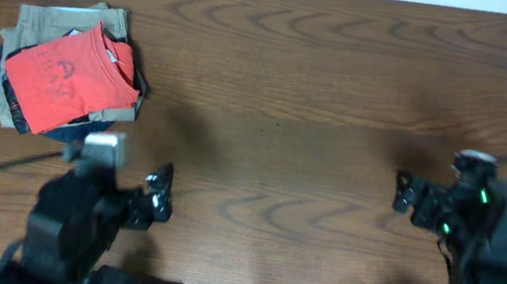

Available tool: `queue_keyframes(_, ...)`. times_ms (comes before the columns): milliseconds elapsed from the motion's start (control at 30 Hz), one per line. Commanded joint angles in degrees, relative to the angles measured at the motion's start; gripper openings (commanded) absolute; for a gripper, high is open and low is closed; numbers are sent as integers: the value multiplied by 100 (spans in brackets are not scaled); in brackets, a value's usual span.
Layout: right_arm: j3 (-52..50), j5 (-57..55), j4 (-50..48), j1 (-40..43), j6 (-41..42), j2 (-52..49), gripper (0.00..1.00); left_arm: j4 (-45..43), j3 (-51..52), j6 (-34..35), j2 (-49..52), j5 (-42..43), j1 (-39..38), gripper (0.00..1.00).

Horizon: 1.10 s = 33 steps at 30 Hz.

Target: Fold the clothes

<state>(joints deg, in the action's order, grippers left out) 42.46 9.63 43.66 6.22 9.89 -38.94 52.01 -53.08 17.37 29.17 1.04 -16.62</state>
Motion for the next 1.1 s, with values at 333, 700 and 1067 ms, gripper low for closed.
queue_keyframes(333, -101, -402, -13, 48, 227, 1989, 99, 192, 116, 33, -907, -87, -17, 98)
queue_keyframes(700, -101, -404, 817, 48, 227, 1980, 99, 192, 116, 31, -907, -87, -17, 98)
queue_keyframes(1067, -197, -361, 2177, 35, 249, 2236, 99, 190, 116, 31, -907, -87, -17, 98)
